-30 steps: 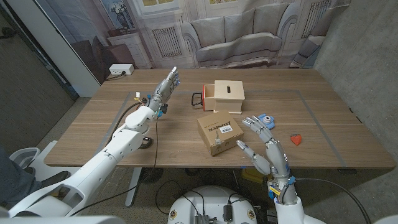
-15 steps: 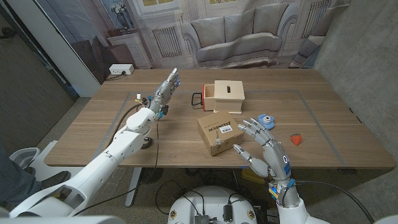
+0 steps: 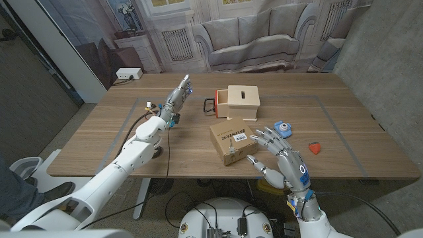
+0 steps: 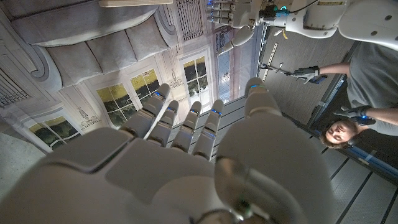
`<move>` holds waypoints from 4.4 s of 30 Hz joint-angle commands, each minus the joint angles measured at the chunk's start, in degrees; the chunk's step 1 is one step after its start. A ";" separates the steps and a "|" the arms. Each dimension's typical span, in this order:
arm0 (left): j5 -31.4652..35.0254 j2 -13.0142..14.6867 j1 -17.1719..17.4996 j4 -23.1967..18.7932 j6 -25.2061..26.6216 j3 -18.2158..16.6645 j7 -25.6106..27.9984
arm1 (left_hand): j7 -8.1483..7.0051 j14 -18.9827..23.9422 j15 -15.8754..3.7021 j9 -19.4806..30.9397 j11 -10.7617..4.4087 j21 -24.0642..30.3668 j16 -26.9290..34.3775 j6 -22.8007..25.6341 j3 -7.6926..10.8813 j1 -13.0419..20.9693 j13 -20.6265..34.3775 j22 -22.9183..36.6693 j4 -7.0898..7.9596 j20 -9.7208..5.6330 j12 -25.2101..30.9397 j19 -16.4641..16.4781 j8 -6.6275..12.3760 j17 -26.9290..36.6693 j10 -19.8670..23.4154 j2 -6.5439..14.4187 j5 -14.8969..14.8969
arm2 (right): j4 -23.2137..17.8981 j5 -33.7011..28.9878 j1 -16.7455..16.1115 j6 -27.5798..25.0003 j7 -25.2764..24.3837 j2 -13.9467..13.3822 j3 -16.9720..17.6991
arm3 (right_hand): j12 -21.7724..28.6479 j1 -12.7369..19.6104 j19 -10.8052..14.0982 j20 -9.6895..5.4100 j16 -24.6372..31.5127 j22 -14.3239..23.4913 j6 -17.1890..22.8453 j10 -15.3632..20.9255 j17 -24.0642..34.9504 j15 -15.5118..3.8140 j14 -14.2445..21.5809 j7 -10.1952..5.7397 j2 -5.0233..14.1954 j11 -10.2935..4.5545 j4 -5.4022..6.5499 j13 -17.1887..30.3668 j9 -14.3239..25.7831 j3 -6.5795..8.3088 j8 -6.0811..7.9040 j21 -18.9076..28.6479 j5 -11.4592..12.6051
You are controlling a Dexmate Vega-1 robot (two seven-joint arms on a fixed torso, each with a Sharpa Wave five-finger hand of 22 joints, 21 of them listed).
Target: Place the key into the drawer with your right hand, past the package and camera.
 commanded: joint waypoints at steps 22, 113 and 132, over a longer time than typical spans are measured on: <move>0.16 0.41 0.83 -1.30 0.65 -0.07 0.98 | 0.06 0.10 0.25 0.35 -0.11 -0.23 0.00 0.26 -0.68 0.49 0.16 0.15 0.31 -0.85 -0.15 -0.39 -0.02 0.18 0.19 0.29 -0.29 | -2.71 -4.61 4.27 -18.14 2.40 -7.88 -7.95 | -0.95 3.66 -0.28 -6.30 -0.41 0.38 0.27 -1.68 0.15 -6.16 -0.37 -0.27 -0.45 -0.34 0.37 0.27 0.37 1.06 -0.60 -1.17 0.66; -0.63 -0.46 0.02 1.50 0.86 0.04 0.34 | 0.01 0.10 0.20 0.36 -0.41 -0.25 -0.01 0.59 -1.65 0.50 0.18 0.16 0.61 -0.53 -0.21 -0.63 -0.08 0.21 0.39 0.71 -0.36 | 4.94 -7.57 19.35 -23.45 8.58 -7.84 -21.83 | -1.18 16.85 -1.39 -8.00 0.36 0.92 1.05 -6.18 0.65 -7.95 -2.52 -0.37 1.65 -2.45 3.31 0.52 1.38 -3.73 -1.39 -4.36 1.46; -0.82 -0.71 -0.02 2.08 0.46 -0.05 0.16 | -0.09 0.04 0.14 0.37 -0.41 -0.26 -0.03 0.57 -1.85 0.52 0.19 0.17 0.66 -0.36 -0.27 -0.73 -0.11 0.21 0.29 0.79 -0.35 | 5.81 -7.41 20.20 -23.50 8.49 -7.63 -22.34 | -0.70 17.11 -0.83 -7.67 0.42 0.95 3.13 -4.94 0.67 -7.80 -1.62 -0.37 2.46 -2.45 3.61 0.50 1.26 -4.07 -0.94 -4.31 1.48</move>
